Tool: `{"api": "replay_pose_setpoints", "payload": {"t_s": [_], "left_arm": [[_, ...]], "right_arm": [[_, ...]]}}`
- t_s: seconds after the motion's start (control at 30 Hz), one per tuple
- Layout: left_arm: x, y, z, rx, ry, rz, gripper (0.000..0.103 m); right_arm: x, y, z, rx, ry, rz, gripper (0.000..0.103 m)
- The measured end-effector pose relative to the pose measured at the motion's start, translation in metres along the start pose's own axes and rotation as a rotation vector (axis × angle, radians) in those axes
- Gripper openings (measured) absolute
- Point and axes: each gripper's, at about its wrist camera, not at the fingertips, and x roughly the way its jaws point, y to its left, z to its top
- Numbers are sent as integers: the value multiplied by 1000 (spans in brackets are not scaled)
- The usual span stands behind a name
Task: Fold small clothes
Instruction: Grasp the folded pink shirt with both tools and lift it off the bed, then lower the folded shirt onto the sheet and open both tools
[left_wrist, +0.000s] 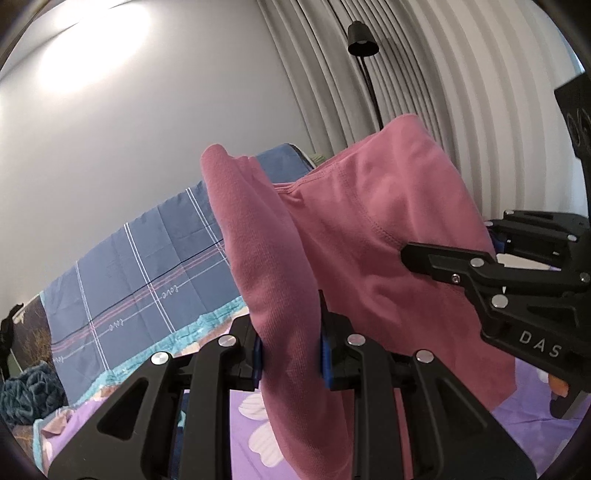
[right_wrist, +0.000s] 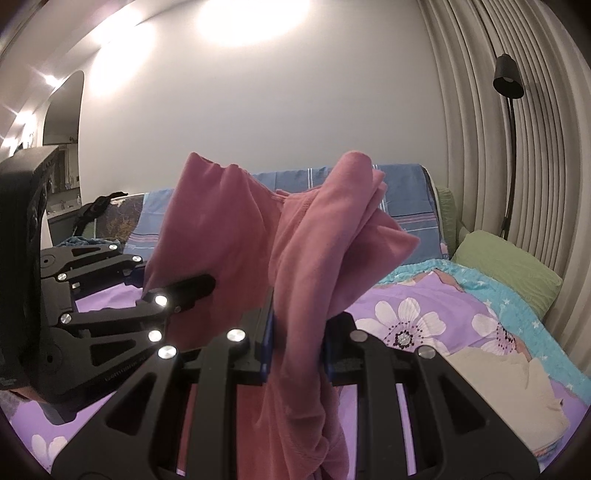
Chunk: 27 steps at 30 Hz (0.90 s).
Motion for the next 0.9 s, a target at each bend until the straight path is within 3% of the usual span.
{"api": "replay_pose_setpoints", "payload": {"t_s": [0.47,0.8,0.9], "left_arm": [[73,27,5,-35,76,56,24],[139,35,-24,-5,204,162,25],[158,42,-27,-27,243,204,36]], "right_arm": [[85,-16,17,29,73,-9,21],[161,-27,-3,73,189,-13,21],[183,-29,-14,79,216,-35,21]]}}
